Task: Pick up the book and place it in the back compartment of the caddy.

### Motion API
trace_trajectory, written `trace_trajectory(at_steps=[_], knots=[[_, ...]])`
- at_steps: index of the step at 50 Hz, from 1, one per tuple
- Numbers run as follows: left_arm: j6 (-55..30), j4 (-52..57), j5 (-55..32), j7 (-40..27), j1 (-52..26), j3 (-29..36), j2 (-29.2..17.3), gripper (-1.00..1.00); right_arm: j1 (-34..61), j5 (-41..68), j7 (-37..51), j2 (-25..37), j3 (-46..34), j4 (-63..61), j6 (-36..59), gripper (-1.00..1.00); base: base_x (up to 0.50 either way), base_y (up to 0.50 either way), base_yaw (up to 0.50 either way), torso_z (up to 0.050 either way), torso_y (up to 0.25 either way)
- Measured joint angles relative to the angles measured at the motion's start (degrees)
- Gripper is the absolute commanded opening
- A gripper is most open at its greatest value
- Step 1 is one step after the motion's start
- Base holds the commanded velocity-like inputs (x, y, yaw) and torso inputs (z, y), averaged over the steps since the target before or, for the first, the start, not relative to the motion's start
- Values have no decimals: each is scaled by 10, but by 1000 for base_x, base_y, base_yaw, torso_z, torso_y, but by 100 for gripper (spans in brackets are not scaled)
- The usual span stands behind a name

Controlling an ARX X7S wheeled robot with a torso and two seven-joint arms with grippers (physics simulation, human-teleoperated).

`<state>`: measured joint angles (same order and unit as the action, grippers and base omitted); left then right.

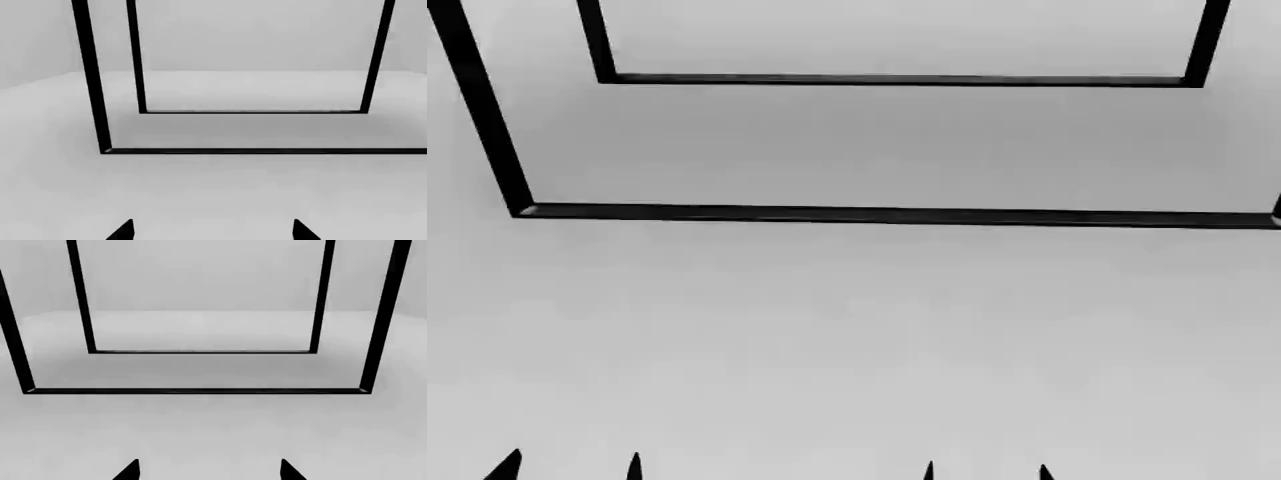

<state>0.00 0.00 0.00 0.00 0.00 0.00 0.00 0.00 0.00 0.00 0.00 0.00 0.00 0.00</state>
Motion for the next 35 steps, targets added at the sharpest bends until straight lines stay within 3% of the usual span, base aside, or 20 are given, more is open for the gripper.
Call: trace_trajectory(at_steps=[20, 35], knots=[[17, 7, -26, -19, 3, 23, -22, 100, 3, 45, -6, 23, -21, 35, -63, 100, 0, 0, 0, 47, 0], [18, 13, -40, -34, 6, 39, -37, 100, -2, 60, 12, 35, -39, 7, -53, 100, 0, 0, 0, 50, 0]])
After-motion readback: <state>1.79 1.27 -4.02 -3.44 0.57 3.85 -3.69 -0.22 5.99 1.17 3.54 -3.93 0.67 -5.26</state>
